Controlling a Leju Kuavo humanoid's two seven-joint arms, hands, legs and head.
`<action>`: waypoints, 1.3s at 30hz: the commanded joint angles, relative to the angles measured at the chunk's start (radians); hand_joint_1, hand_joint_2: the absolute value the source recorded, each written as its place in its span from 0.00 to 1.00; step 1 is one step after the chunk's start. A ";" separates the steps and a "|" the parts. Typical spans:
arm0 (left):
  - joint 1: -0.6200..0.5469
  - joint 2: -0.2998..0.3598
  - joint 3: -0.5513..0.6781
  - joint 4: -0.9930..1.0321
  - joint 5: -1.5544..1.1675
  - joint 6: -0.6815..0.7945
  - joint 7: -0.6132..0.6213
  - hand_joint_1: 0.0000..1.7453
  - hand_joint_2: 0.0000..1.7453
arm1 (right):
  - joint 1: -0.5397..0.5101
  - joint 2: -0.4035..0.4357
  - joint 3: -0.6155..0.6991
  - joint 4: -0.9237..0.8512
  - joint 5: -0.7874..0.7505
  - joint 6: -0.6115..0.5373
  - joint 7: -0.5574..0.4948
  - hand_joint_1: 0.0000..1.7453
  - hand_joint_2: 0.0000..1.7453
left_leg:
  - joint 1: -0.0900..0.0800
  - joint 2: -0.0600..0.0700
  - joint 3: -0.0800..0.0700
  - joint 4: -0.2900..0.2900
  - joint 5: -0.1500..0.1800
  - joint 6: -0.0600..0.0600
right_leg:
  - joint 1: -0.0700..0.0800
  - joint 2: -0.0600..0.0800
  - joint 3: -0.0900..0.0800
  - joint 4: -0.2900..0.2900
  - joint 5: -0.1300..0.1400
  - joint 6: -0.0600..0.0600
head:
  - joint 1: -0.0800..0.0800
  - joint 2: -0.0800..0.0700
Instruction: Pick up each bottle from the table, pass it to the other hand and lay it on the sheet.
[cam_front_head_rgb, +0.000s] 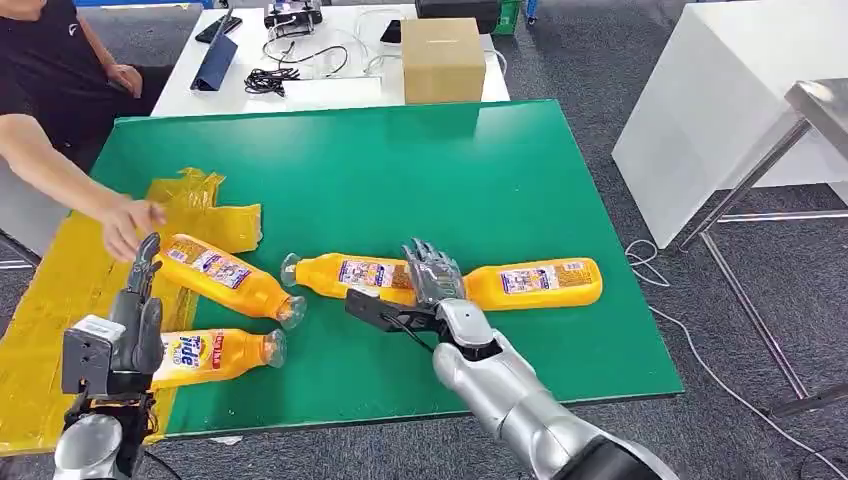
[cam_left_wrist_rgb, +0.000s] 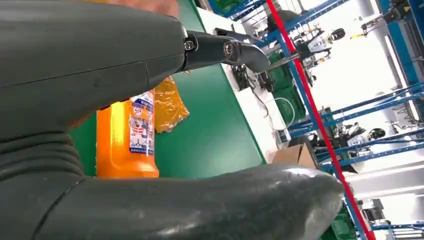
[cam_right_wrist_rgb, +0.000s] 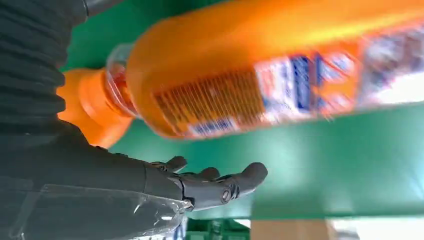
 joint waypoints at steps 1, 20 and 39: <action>-0.042 -0.001 -0.026 0.049 0.015 -0.012 0.013 0.00 0.00 | -0.089 0.023 0.062 0.243 0.060 -0.022 0.047 0.00 1.00 | 0.001 0.000 0.005 0.000 -0.002 -0.001 | 0.001 0.000 0.005 -0.001 -0.002 0.000 | 0.000 0.000; -0.034 -0.007 -0.029 0.054 0.061 -0.033 0.001 0.00 0.00 | -0.151 0.070 0.063 0.279 0.144 -0.050 0.041 0.00 1.00 | 0.001 0.000 0.004 0.001 -0.002 -0.001 | 0.000 0.000 0.004 0.000 -0.002 0.000 | 0.000 0.000; -0.047 -0.009 -0.027 0.066 0.070 -0.037 -0.001 0.00 0.00 | -0.152 0.075 0.039 0.303 0.118 -0.014 0.023 0.00 1.00 | 0.000 -0.001 0.002 0.000 0.000 -0.001 | 0.000 -0.001 0.002 0.000 -0.001 0.000 | 0.000 0.000</action>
